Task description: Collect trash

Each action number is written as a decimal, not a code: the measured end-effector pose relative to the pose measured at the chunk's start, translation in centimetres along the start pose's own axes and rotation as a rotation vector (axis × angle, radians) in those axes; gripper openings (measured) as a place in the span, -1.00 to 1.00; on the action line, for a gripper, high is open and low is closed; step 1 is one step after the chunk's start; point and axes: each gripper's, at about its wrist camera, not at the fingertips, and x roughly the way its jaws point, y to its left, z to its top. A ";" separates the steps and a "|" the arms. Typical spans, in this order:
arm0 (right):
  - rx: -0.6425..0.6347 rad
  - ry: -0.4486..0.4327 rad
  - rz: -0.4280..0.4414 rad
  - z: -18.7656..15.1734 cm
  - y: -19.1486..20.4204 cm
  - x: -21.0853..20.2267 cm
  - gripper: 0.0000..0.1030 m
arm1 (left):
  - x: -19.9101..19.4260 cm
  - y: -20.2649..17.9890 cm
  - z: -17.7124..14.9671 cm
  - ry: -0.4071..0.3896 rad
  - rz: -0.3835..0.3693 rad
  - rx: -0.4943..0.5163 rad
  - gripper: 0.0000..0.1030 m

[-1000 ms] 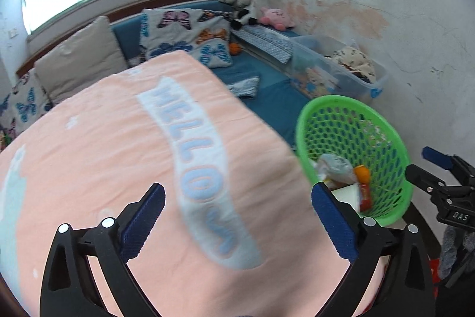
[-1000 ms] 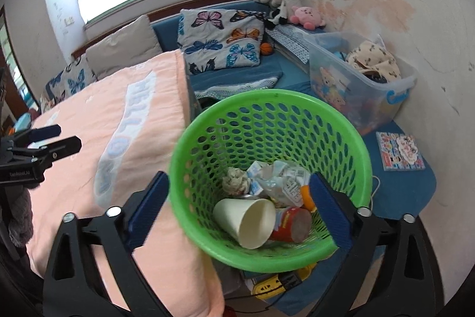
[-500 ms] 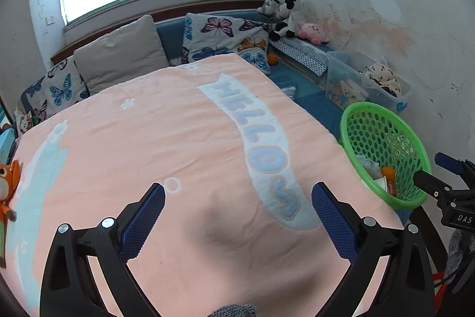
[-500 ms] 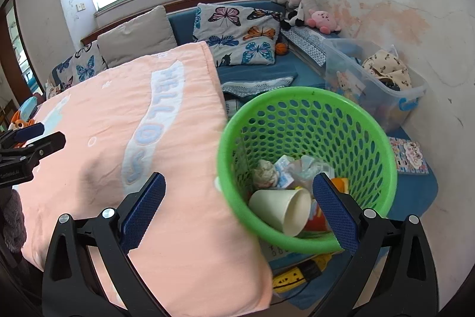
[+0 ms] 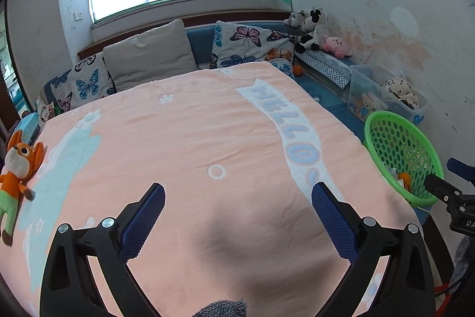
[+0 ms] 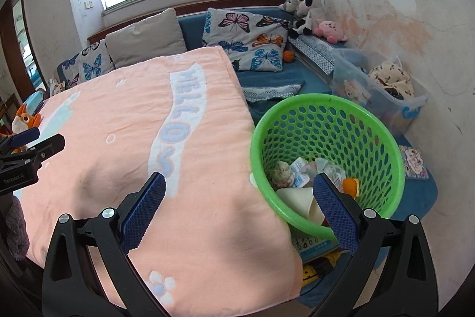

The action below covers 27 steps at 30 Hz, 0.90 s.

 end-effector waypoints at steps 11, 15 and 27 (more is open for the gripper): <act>-0.006 0.021 0.011 -0.9 0.7 -0.2 0.92 | -0.3 -0.3 -1.3 -0.002 0.032 0.004 0.86; -0.028 0.021 0.035 -0.9 1.6 0.0 0.91 | -0.6 0.2 -1.8 0.001 0.055 -0.012 0.86; -0.088 -0.005 0.095 -0.9 3.5 0.3 0.92 | -1.7 1.8 -2.2 -0.021 0.120 -0.064 0.86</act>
